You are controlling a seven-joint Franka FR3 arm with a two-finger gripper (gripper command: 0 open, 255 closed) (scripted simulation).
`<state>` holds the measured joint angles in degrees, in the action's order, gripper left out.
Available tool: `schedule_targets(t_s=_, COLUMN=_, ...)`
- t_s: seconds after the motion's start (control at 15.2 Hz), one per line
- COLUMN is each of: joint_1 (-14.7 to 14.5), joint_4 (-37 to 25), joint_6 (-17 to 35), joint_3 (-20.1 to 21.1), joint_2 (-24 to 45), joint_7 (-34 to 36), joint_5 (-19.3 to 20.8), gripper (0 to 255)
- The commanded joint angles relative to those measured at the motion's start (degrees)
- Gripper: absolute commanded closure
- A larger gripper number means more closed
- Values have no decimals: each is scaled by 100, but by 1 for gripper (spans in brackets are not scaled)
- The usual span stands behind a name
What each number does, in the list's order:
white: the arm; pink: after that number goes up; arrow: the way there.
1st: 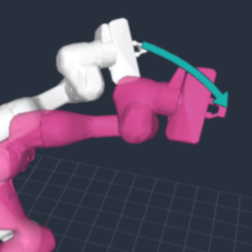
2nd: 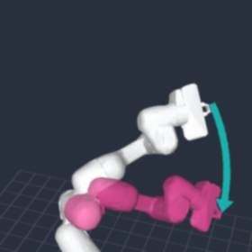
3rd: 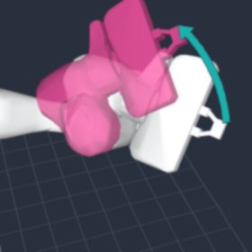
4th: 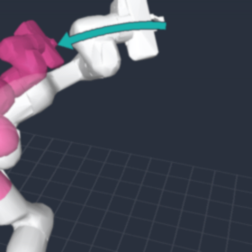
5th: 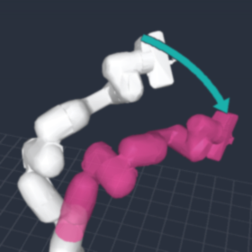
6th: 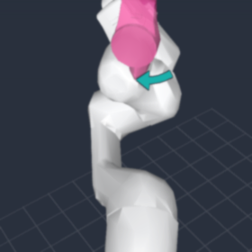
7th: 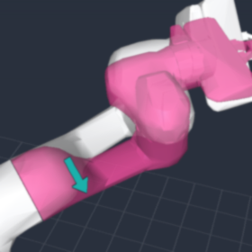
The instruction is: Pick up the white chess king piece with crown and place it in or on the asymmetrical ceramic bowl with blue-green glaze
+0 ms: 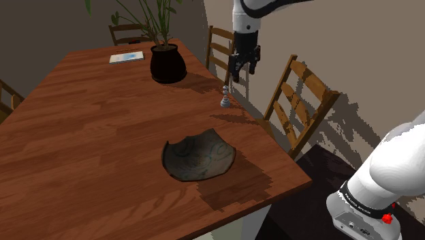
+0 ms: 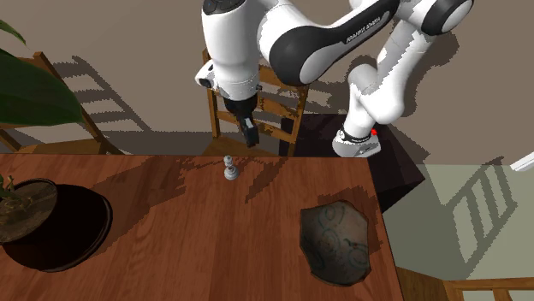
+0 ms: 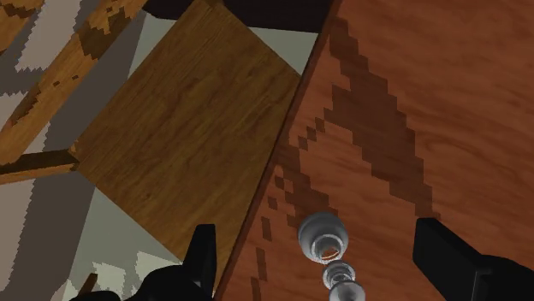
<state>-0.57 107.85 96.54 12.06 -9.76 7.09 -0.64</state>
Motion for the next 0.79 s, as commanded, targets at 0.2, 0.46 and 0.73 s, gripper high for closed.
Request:
schedule_targets(t_s=0.2, joint_1=-110, joint_4=-1188, joint_6=-160, joint_3=187, joint_2=1302, joint_7=453, joint_5=185, gripper=0)
schedule_targets(t_s=0.46, joint_1=-148, joint_4=-1294, joint_6=-64, joint_3=204, joint_2=1560, joint_7=537, joint_5=227, gripper=0)
schedule_targets(t_s=0.73, joint_1=-140, joint_4=-948, joint_6=251, joint_3=200, joint_2=1529, joint_7=534, joint_5=221, gripper=0)
